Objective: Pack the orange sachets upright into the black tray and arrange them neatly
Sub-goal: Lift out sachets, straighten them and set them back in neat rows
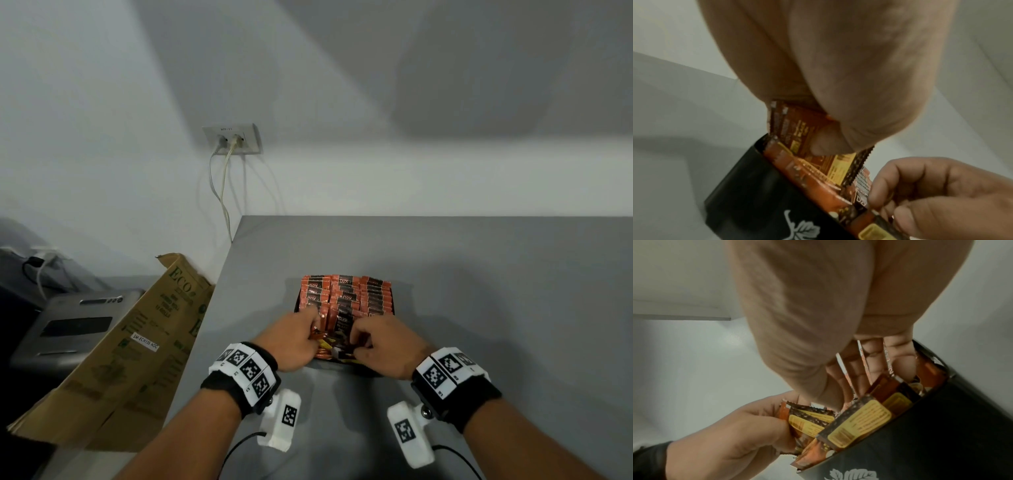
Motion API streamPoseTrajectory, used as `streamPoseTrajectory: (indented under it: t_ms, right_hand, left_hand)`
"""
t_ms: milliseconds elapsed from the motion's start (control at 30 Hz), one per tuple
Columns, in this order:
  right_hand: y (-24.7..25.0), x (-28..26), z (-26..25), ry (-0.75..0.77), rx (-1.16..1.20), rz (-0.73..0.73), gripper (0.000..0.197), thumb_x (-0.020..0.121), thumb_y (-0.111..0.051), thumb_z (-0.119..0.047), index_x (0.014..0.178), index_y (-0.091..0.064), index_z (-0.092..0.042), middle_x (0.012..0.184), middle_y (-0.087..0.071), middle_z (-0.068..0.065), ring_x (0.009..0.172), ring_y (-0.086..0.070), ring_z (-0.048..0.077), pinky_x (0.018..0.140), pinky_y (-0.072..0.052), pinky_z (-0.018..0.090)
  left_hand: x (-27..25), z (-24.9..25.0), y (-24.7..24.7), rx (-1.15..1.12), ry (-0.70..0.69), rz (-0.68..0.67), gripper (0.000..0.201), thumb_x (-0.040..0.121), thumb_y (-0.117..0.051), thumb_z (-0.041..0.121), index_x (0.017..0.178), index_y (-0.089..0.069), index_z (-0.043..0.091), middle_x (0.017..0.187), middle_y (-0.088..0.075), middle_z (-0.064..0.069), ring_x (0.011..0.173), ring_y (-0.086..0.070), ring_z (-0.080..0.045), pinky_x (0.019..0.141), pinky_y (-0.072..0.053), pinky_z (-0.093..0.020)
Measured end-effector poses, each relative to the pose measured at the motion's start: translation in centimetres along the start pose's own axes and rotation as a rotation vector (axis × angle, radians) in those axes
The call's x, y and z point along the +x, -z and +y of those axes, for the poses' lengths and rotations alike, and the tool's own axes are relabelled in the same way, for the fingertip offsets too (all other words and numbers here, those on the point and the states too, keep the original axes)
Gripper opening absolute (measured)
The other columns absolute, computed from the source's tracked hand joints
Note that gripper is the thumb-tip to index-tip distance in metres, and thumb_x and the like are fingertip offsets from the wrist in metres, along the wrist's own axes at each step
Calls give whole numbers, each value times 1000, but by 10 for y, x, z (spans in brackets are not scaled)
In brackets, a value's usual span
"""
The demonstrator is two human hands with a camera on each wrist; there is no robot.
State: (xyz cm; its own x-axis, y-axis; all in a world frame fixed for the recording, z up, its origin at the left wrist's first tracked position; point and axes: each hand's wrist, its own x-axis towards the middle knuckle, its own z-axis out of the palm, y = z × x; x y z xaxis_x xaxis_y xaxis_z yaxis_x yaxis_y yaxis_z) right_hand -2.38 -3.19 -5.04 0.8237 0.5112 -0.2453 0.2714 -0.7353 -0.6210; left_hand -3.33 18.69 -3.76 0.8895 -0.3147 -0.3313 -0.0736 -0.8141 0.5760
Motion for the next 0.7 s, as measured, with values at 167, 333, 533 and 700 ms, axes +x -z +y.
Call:
streamPoseTrajectory:
  t_ms: [167,333,533,700]
  right_hand:
    - [-1,0,2,-16,-9,-80,24,81,-71,-28,105,-69,-22,95,-63,-11,87,-63,7,76,-53,22]
    - [-5,3,4,1,-116,-85,22,88,-64,-23,109,-70,-22,106,-65,-5,92,-60,10,80,-49,21]
    - [-13,6,7,-11,-149,6,18,89,-63,-18,106,-65,-23,104,-66,-1,90,-63,16,81,-55,31]
    - [-16,5,6,17,-188,125,14,88,-63,-26,102,-63,-28,102,-66,-3,89,-62,17,80,-55,34]
  left_hand:
    - [0,2,-3,66,14,-87,36,82,-65,16,108,-44,29,95,-65,4,84,-63,-16,75,-54,-35]
    - [2,0,-4,132,-2,-127,51,83,-64,16,130,-52,31,119,-65,4,104,-62,-14,93,-53,-33]
    - [2,-3,-6,170,-65,-37,38,86,-64,17,121,-57,29,107,-68,4,91,-63,-15,84,-55,-34]
    - [-1,-4,-8,166,-103,67,36,87,-59,14,120,-55,29,108,-69,2,92,-64,-18,82,-56,-37]
